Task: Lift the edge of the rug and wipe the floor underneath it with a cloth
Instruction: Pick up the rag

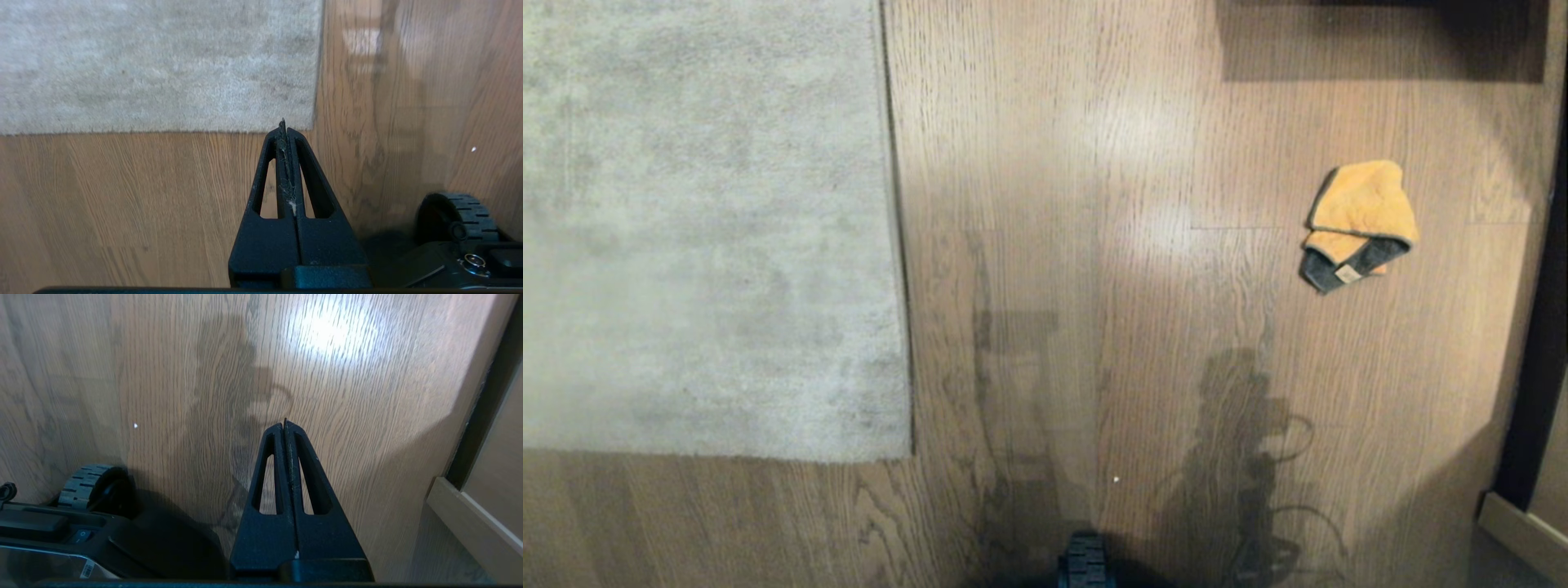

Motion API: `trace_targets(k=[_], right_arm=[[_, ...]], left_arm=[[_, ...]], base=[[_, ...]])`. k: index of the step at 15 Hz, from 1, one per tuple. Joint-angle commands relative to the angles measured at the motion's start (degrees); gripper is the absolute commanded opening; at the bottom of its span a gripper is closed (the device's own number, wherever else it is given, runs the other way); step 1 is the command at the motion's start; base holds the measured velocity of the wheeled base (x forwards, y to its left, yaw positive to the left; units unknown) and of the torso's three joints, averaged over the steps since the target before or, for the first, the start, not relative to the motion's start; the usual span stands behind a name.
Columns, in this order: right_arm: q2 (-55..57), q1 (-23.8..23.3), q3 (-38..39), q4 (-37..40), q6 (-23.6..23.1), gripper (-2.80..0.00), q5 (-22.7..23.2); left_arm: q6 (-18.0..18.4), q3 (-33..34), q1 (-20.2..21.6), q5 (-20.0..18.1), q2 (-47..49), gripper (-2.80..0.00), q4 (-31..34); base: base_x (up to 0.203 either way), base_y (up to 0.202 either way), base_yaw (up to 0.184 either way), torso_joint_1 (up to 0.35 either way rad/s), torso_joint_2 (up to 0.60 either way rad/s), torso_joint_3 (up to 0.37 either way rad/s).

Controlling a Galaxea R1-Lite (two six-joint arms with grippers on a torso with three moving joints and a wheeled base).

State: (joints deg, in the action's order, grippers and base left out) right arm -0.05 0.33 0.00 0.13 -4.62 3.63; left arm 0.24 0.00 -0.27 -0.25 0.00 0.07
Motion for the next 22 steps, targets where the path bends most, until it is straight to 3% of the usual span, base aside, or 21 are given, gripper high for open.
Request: trace_targets(k=[1,22], right_arm=[[0.1,0.0,0.0,0.0,0.0,-2.8,0.1],[0.1,0.0,0.0,0.0,0.0,-2.8,0.1]], left_arm=[[0.0,0.0,0.0,0.0,0.0,-2.8,0.0],[0.0,0.0,0.0,-0.2,0.0,-2.8,0.0]], base=[[0.0,0.0,0.0,-0.002,0.0,-0.198],[0.0,0.0,0.0,0.001,0.0,-0.027]])
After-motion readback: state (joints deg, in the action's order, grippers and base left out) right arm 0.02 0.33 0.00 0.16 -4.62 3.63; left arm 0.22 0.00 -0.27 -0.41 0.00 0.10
